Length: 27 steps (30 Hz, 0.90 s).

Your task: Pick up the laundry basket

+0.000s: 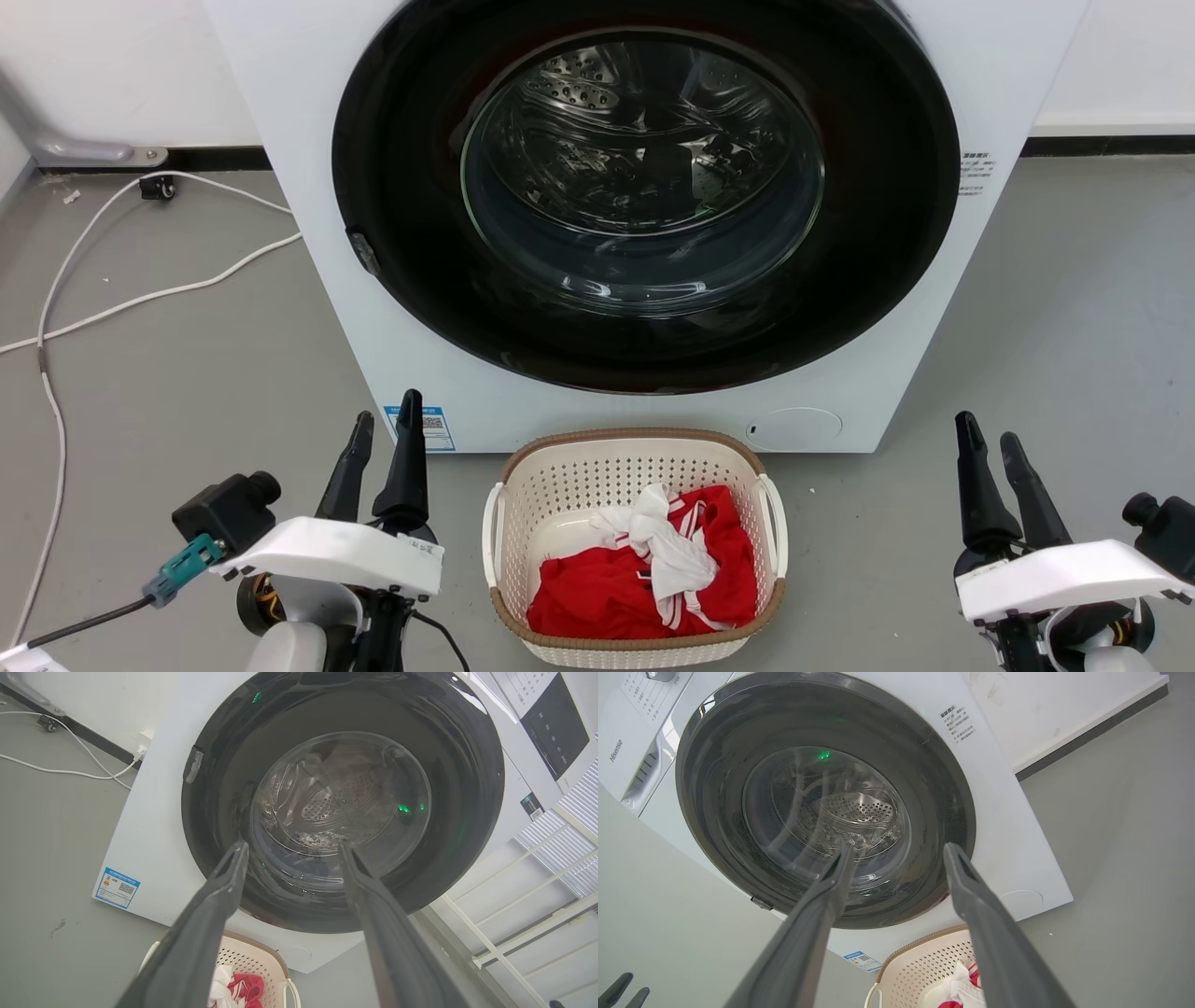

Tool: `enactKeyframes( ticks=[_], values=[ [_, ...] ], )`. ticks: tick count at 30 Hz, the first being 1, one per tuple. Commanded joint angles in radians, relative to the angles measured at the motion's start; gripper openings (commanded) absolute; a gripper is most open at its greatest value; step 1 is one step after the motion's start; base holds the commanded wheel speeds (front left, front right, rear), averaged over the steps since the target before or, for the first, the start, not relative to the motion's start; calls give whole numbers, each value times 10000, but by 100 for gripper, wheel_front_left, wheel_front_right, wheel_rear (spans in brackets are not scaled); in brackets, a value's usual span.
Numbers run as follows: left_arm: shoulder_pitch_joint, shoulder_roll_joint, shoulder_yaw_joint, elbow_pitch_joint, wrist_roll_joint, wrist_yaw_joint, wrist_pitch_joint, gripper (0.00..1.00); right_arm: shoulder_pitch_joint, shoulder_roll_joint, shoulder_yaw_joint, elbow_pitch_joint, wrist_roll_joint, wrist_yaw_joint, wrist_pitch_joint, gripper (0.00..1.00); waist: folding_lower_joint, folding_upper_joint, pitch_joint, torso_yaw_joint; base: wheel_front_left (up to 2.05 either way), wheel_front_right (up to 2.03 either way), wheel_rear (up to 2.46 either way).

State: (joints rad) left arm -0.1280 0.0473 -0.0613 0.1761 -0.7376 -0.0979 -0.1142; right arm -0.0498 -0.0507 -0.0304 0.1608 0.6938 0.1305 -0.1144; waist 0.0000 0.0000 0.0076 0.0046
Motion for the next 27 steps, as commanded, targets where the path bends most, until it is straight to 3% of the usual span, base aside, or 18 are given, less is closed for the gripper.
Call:
enactKeyframes(
  ticks=[1,27],
  values=[
    [-262,32,-53,-68,345,30,-102,100,-244,-12,23,-84,-310,2,-106,100,0,0,0,3,0,0,0],
    [-429,72,-347,460,3834,422,-790,100,-434,-3,187,652,-4314,2,-568,100,0,0,41,63,0,0,0]
  ],
)
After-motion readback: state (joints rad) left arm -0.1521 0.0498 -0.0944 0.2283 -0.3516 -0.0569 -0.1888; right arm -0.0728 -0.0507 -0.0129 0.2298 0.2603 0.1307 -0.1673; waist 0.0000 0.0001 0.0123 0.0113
